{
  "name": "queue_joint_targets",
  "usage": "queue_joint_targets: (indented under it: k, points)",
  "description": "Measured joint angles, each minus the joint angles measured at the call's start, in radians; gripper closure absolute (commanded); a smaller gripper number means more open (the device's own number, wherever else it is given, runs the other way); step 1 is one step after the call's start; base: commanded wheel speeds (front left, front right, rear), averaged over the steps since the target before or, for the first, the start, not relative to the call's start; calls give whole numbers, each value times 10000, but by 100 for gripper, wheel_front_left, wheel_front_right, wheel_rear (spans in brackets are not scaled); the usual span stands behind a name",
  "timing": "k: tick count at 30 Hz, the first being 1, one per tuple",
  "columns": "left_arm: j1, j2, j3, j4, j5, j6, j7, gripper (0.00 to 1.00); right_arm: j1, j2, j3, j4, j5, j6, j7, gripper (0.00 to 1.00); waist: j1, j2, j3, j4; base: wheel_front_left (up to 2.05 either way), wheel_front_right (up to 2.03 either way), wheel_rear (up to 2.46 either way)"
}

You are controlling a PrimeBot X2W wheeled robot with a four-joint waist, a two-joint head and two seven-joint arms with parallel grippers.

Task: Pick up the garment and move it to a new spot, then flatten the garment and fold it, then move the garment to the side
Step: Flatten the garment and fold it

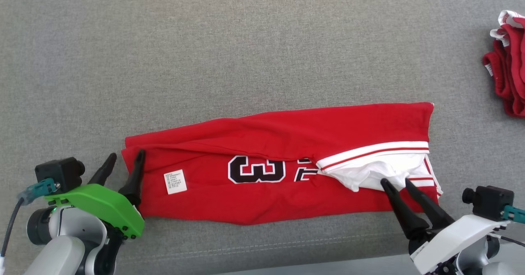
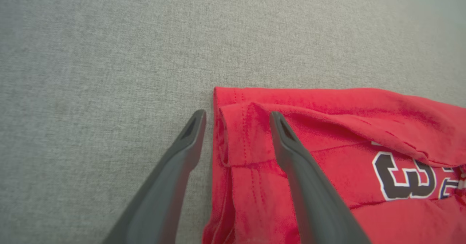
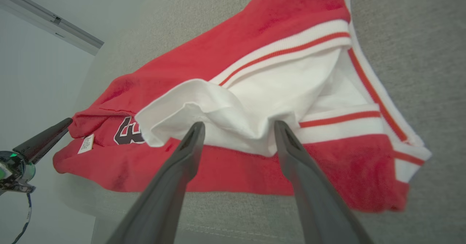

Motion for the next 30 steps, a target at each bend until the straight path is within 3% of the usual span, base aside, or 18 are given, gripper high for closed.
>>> queue_joint_targets:
  k: [8,14,23,30]
  points:
    - [250,-226,454,-293,759,861,-1565,0,-51,332,-535,-694,-301,0,-1267,0,0,0,-207,-60,0,0,0]
    - [198,-430,334,-581,1615,1156,-2619,0,-606,909,-1691,-368,-1367,0,-2263,0,0,0,-559,-6,0,0,0]
    - [294,-663,84,-435,2556,1220,-3415,0,-1244,1225,-2268,431,-3662,0,-2638,0,0,0,-1202,162,0,0,0]
    - [838,-934,90,-90,2861,1049,-3567,0,-1118,1317,-2253,830,-4594,0,-2800,0,0,0,-1724,332,0,0,0]
